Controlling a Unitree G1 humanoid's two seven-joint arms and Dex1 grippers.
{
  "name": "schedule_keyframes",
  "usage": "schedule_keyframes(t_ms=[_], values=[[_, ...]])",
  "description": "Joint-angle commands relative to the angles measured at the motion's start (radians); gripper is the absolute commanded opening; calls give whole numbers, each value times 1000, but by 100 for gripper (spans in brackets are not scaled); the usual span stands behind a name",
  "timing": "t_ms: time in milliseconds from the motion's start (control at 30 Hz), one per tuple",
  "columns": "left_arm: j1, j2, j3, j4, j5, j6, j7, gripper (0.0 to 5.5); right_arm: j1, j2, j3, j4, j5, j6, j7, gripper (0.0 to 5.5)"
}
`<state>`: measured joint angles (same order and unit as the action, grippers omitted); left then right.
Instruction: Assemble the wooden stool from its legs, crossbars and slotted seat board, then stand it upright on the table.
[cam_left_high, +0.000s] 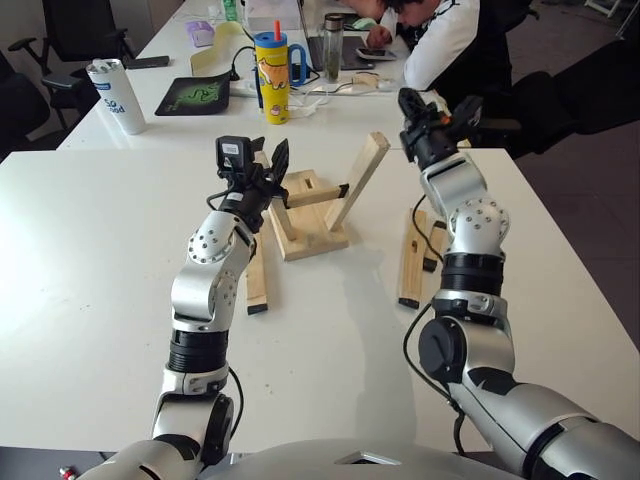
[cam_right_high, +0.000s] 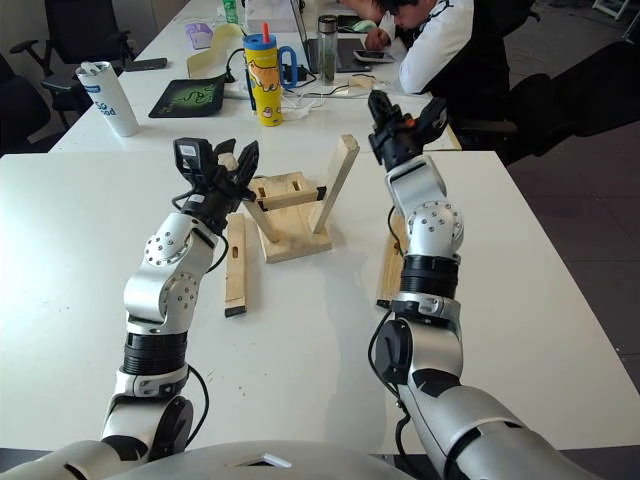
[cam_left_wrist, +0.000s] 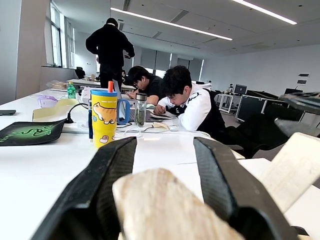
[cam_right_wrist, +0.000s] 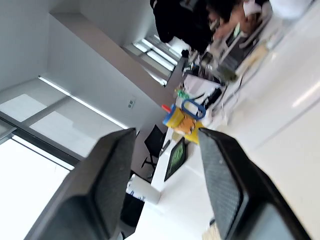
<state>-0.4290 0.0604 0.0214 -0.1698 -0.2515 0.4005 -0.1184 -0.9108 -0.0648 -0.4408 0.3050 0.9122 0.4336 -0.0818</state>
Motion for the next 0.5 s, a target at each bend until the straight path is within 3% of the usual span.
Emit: schedule_keyframes(t_ms=[33,333,500], values=[[13,-1,0,27,6,4,-4,209,-135,-50,15,-4,-32,-37,53,228],[-5,-15,31,40,6,-149,-9,209,-136,-60,105,-33,-141,-40,125,228],[0,-11,21,37,22,-160,-15,209,-123,-110,272,-50,-306,23,189,228]])
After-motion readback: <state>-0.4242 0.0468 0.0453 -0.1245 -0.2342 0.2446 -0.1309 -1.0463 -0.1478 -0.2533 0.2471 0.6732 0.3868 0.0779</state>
